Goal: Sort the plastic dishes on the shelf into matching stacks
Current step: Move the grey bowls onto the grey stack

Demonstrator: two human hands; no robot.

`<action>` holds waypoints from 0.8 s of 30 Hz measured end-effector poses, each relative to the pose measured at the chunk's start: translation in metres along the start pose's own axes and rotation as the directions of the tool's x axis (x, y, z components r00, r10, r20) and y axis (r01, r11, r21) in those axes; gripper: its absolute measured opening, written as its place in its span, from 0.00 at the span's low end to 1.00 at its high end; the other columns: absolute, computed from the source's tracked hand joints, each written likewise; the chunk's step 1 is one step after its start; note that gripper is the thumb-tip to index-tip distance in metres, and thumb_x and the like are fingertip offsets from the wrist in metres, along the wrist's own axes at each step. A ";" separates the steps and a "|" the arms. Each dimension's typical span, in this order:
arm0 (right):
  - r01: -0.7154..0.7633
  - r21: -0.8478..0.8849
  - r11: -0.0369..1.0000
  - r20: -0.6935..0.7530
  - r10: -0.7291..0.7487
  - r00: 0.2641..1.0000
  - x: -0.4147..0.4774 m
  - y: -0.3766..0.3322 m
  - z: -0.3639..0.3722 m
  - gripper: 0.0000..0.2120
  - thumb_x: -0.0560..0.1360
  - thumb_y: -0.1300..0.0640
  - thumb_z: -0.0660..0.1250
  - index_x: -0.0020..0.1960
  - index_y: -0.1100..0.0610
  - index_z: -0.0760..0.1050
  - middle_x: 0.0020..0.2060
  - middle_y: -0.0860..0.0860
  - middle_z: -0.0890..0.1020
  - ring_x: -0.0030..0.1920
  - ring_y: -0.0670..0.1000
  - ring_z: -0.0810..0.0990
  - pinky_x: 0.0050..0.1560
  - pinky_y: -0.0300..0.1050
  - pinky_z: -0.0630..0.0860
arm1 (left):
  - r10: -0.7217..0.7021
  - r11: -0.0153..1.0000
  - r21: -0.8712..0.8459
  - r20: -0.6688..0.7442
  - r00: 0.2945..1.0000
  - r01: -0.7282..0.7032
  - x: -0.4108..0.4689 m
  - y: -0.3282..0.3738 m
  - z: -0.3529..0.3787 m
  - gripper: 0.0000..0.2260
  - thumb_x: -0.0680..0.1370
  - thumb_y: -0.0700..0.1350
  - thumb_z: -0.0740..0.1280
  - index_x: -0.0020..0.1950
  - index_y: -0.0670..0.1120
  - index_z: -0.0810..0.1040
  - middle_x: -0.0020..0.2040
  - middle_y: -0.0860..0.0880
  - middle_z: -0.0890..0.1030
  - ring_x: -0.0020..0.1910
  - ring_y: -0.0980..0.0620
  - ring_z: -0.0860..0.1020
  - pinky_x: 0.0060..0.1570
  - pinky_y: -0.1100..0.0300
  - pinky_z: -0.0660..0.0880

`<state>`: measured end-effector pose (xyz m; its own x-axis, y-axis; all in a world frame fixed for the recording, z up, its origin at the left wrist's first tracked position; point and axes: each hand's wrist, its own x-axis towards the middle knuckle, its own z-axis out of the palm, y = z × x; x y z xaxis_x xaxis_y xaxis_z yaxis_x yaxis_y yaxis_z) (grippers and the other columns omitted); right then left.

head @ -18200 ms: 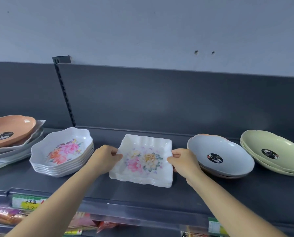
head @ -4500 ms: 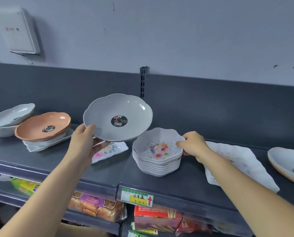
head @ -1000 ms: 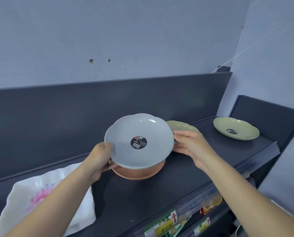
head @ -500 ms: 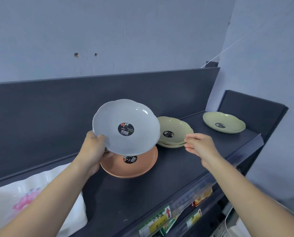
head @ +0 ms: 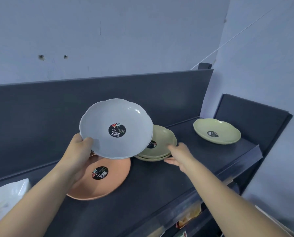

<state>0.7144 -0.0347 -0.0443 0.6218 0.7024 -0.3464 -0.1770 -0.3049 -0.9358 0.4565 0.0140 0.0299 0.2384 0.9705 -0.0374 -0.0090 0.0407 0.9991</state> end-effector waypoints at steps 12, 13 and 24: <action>0.030 -0.148 0.988 0.174 -0.004 0.985 0.039 -0.002 -0.064 0.18 0.71 0.71 0.59 0.60 0.61 0.72 0.55 0.60 0.81 0.51 0.59 0.82 0.37 0.46 0.83 | 0.000 1.000 -0.026 -0.082 0.997 -0.002 0.009 -0.007 0.068 0.17 0.78 0.31 0.50 0.44 0.48 0.74 0.42 0.47 0.79 0.39 0.48 0.78 0.38 0.54 0.75; 0.035 -0.165 0.986 0.186 -0.004 0.983 0.037 -0.003 -0.072 0.18 0.72 0.71 0.59 0.59 0.61 0.73 0.54 0.59 0.81 0.50 0.58 0.83 0.35 0.44 0.83 | -0.002 0.999 -0.033 -0.081 0.997 -0.001 0.010 -0.008 0.073 0.17 0.78 0.31 0.51 0.44 0.48 0.74 0.42 0.47 0.79 0.39 0.48 0.78 0.38 0.54 0.75; 0.064 0.120 0.991 -0.250 -0.032 0.968 0.051 -0.016 -0.158 0.25 0.76 0.50 0.66 0.67 0.61 0.65 0.51 0.54 0.73 0.40 0.53 0.78 0.28 0.43 0.81 | -0.041 0.997 -0.062 0.002 0.999 0.041 0.024 -0.015 0.123 0.16 0.78 0.31 0.50 0.45 0.45 0.75 0.43 0.46 0.80 0.40 0.48 0.79 0.31 0.58 0.81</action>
<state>0.8694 -0.0960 -0.0363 0.7979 0.5290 -0.2890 -0.2273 -0.1799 -0.9571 0.5817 0.0072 0.0160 0.2403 0.9675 -0.0783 -0.0598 0.0953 0.9937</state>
